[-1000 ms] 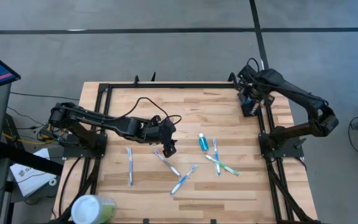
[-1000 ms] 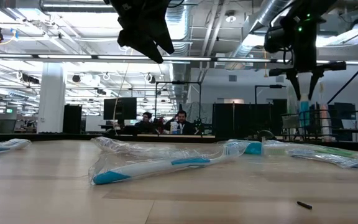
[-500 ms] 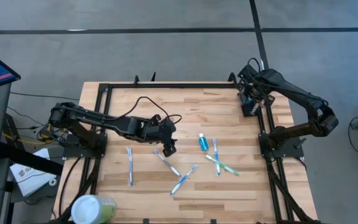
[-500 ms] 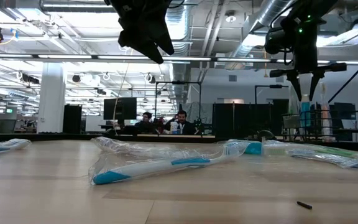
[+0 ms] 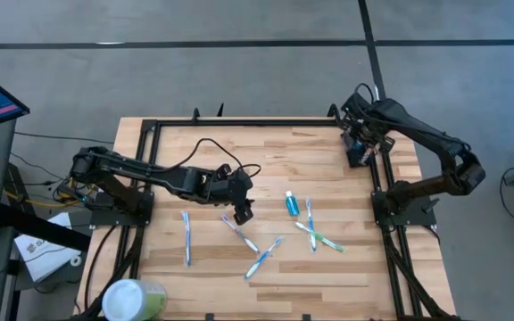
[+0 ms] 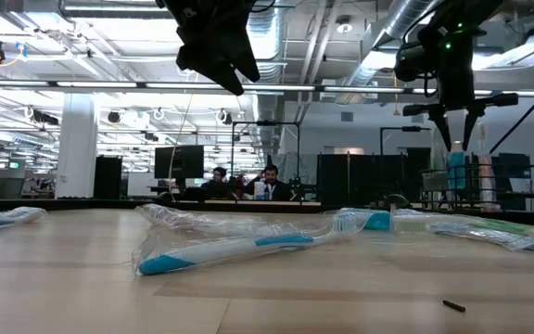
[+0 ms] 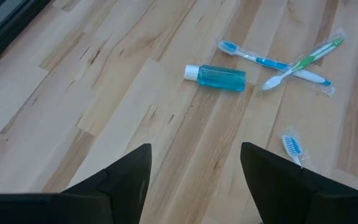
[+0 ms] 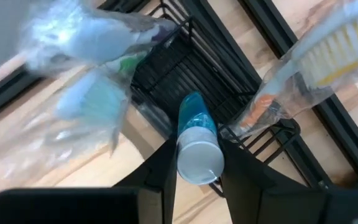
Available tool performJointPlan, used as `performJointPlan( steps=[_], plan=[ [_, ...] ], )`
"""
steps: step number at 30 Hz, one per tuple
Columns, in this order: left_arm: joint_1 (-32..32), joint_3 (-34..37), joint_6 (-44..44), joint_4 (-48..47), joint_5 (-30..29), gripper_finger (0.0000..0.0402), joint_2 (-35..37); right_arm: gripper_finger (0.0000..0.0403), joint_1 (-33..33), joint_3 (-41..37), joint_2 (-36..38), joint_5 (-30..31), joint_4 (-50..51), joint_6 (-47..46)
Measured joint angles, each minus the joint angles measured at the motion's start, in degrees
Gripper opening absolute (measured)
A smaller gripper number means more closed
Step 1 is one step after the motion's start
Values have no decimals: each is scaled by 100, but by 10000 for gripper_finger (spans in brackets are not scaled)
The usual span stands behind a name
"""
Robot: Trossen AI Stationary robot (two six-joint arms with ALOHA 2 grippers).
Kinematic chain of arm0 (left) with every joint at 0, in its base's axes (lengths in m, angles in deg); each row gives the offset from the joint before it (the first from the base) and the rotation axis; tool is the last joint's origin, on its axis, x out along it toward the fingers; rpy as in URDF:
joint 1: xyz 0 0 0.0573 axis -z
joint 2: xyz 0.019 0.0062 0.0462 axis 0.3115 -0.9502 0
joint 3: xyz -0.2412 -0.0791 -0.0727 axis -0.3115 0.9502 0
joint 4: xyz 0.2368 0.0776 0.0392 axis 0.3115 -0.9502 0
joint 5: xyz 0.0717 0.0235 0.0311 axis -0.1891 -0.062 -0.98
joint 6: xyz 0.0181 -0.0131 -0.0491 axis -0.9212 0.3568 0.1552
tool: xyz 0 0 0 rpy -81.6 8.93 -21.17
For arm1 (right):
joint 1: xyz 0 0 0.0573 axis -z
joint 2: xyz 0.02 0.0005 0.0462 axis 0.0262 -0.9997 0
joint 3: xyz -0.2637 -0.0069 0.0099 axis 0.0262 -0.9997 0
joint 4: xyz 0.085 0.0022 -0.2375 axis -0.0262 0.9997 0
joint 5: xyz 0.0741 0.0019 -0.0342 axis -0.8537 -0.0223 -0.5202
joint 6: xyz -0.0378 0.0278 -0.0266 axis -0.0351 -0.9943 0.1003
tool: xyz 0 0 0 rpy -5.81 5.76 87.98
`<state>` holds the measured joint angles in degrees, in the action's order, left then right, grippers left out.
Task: Pick & Place toothbrushing station
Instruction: Put the left blue mouthwash into the middle section of wire organizer
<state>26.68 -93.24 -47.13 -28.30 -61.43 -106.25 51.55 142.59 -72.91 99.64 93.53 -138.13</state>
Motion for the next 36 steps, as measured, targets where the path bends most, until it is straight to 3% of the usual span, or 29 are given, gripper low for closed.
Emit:
performJointPlan(
  steps=[15,36],
  plan=[
    [0,0,0,-13,48,240,0,93,-182,-7,-727,-134,-223,24],
    [-32,0,-37,-31,48,240,0,93,71,-7,-799,-94,-268,238]
  ],
)
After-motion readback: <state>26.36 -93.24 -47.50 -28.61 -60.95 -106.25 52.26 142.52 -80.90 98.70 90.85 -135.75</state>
